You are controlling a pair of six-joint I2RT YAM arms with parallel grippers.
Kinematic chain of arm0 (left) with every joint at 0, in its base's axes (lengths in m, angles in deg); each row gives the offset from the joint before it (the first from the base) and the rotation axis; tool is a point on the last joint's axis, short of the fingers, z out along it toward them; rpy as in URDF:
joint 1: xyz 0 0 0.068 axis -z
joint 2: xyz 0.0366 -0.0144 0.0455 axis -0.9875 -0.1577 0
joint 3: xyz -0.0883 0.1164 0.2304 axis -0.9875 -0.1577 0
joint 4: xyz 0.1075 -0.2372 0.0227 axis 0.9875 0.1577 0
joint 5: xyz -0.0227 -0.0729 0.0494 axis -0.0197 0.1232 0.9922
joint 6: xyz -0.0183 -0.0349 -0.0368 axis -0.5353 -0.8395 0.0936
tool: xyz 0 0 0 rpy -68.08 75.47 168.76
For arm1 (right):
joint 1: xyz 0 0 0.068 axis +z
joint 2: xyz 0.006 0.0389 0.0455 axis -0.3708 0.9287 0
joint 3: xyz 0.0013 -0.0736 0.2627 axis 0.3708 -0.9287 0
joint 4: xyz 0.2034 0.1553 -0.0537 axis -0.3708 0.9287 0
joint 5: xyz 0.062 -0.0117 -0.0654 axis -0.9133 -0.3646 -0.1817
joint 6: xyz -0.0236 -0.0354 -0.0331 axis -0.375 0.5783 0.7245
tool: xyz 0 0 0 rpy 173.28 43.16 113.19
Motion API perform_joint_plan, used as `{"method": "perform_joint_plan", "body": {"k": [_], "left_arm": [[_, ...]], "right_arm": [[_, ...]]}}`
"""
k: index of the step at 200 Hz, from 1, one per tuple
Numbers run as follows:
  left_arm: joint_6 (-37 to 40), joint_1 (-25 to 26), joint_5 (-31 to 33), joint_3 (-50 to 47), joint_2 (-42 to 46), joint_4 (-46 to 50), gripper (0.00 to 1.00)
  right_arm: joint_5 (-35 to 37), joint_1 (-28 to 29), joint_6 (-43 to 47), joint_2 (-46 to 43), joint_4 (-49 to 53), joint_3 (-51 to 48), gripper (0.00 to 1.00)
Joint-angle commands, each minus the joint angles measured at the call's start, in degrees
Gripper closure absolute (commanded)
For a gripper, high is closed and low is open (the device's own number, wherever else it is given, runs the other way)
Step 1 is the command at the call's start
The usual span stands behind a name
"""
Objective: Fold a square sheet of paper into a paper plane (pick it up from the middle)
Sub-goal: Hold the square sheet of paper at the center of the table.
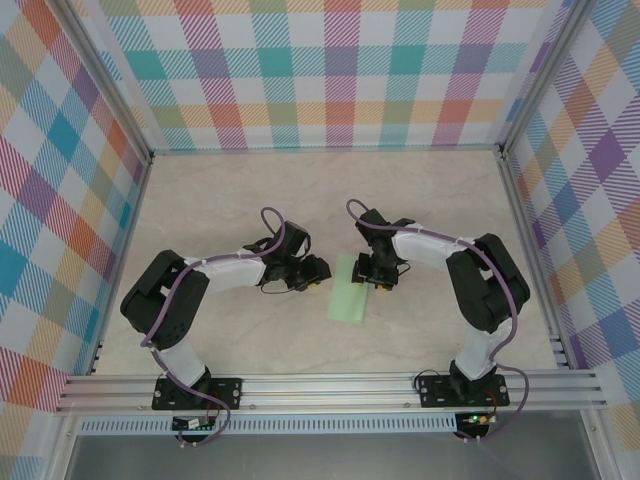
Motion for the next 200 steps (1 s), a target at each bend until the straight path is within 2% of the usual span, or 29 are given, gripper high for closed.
{"method": "perform_joint_plan", "body": {"k": [1,90,200], "left_arm": [[0.0,0.6,-1.6,1.8,-1.1,-1.0,0.63],[0.0,1.3,-3.6,3.1,-2.8,-2.3,0.66],[-0.3,2.3,-5.4,5.0,-5.9,-3.8,0.77]], "right_arm": [[-1.2,0.9,1.3,2.5,-0.3,-0.4,0.46],[-2.0,1.2,1.7,4.5,-0.9,0.2,0.44],[-2.3,1.3,1.7,6.8,-0.6,1.2,0.42]]}}
